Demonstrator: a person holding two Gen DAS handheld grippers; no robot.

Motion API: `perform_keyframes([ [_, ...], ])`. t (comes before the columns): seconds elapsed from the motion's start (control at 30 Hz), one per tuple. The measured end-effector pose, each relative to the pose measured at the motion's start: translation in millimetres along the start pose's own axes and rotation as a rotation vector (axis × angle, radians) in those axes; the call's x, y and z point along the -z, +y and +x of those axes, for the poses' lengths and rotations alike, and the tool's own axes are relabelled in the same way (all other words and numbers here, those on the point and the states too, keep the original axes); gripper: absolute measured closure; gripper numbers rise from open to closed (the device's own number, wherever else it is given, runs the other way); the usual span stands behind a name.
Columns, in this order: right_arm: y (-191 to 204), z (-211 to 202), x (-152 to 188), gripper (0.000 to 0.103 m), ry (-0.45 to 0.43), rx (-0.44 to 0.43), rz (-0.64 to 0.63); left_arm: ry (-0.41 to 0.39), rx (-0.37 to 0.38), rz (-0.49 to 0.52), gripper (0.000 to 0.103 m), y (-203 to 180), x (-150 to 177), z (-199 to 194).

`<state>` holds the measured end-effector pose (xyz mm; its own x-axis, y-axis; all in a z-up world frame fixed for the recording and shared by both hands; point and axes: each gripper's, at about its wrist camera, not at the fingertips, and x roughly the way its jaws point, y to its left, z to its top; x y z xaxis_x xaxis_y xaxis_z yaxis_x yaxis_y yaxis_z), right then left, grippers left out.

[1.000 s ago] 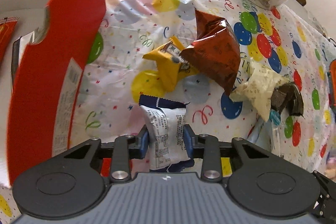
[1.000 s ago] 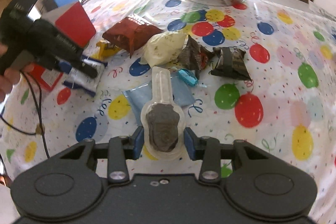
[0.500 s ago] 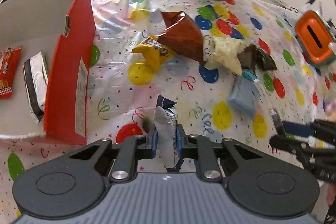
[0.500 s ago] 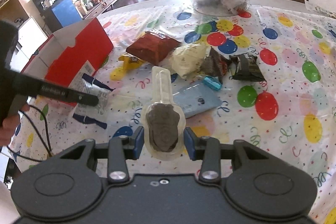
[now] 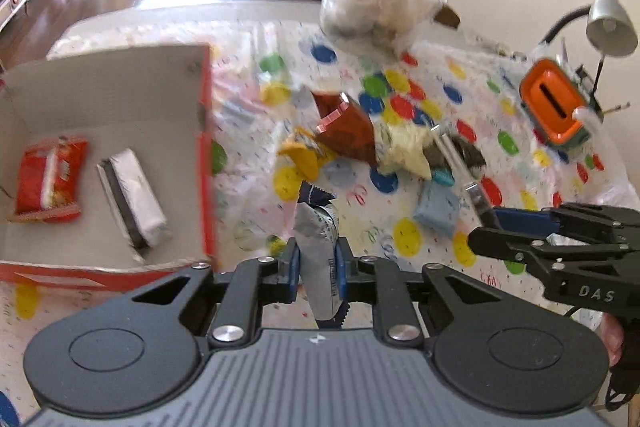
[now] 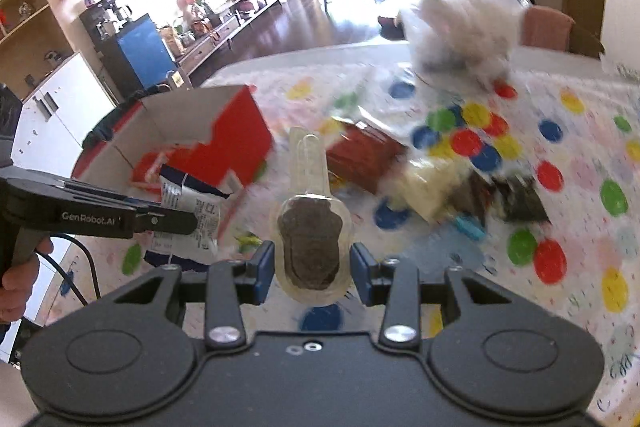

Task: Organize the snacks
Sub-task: 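Carry both snacks into the shoebox and open both grippers to release them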

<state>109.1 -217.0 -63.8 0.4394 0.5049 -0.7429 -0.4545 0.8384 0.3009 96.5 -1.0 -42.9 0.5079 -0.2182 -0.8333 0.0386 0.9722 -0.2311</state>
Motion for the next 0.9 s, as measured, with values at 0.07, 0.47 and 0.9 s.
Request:
perform_keyframes([
  [0.07, 14.8, 4.0, -8.9, 0.063, -0.009, -0.004, -0.012, -0.019, 0.0, -0.009, 0.086, 10.9, -4.8, -11.6],
  [0.47, 107.9, 57.1, -65.6, 0.064, -0.014, -0.034, -0.113, -0.089, -0.095, -0.097, 0.086, 106.7, -32.0, -51.4],
  [0.9, 181.6, 150.2, -87.1, 0.064, 0.101, -0.005, -0.209, -0.023, -0.184, -0.134, 0.086, 195.5, -46.0, -30.2],
])
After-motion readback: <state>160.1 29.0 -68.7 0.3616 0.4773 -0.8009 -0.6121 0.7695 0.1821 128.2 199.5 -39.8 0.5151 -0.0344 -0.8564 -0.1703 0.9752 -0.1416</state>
